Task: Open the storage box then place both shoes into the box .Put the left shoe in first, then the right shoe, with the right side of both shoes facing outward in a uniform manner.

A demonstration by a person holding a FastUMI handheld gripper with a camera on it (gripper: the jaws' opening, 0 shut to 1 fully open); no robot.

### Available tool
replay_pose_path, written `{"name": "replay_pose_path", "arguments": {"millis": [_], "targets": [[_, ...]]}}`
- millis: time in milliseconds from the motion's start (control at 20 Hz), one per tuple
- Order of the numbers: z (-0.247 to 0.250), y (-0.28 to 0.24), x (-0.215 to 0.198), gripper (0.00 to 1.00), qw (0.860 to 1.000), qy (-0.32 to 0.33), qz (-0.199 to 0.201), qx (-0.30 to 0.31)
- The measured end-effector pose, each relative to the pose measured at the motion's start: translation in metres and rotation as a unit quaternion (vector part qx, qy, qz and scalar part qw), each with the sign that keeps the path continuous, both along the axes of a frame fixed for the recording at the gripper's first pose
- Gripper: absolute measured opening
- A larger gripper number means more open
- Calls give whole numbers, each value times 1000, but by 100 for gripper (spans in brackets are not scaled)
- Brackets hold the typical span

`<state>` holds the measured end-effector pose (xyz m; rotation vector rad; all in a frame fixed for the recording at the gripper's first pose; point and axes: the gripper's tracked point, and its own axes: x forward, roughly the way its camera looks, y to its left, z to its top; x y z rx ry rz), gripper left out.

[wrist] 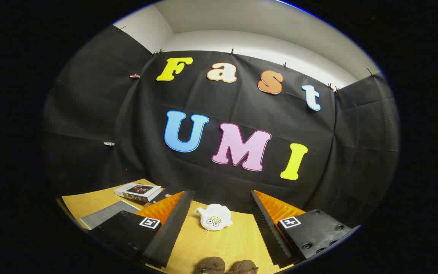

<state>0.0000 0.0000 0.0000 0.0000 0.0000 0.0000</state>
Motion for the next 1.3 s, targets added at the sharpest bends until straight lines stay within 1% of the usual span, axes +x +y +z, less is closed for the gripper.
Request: {"name": "replay_pose_path", "arguments": {"millis": [450,700,750,850,900,950,1000,1100,1150,1200,1300], "targets": [[-7,3,-4,97,1000,9,10,10],[-14,5,-3,97,999,23,28,19],[-16,8,-3,97,999,28,37,21],[-25,28,-2,97,994,47,89,42],[-34,42,-3,97,988,63,124,60],[-44,55,-4,97,980,87,161,82],[-54,68,-8,97,967,113,201,108],[-74,95,-18,98,933,163,274,167],[-84,104,-22,98,916,183,301,194],[-96,111,-25,99,899,204,323,216],[-128,118,-26,98,866,250,352,254]]}}
